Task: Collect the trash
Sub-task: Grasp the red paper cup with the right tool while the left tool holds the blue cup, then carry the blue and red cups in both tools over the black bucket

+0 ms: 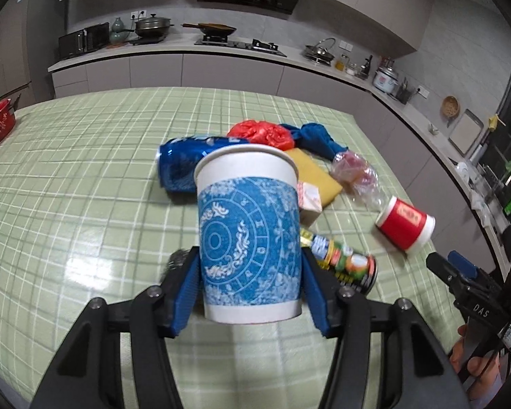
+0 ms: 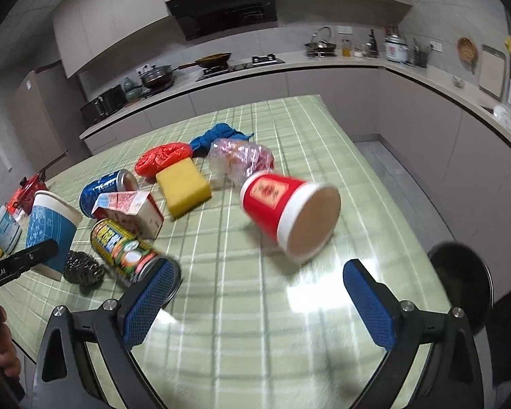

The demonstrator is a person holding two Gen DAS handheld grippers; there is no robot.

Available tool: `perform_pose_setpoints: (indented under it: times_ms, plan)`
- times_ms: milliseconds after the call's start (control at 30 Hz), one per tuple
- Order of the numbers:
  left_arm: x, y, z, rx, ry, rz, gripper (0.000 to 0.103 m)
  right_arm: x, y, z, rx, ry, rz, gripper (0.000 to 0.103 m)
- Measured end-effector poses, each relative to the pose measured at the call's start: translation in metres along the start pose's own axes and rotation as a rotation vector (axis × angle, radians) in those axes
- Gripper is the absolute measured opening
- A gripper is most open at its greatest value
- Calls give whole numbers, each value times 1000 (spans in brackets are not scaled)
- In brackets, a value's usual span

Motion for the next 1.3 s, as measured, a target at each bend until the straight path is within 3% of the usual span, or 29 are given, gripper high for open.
perform_pose_setpoints:
  times_ms: [267,567,600,667,967,1033,1300]
  plan:
    - [19,-20,14,32,-73,-74,57,18,-37,56,-71,-111,-149,101]
    - [32,-19,23,27,-134,-102,57,18,-31,101,-175,-215,-212,101]
    - [32,-18,23,27,-139,-102,57,18,-31,103,-182,-225,-207,99]
    - [34,-17,23,29,-149,-106,57,19,-26,108,-207,-246,-194,81]
    - [48,-9,14,29,-145,-92,57,17,-21,93,-197,-291,-164,63]
    - [55,-7,10,31,-121,-67,57,20,-21,85,-189,-287,-140,56]
    - [89,8,4,25,12,27,57,48,-9,29,-116,-207,-6,54]
Point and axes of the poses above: each gripper's, at about its wrist camera, not at the fingertips, and z roughly the way its jaws point, x to its right, y to its underside, the point moved 7 cm from there along z, roughly the way its jaws point, and after that the axes turned 6 degrees about x, right-handed, at the moved point
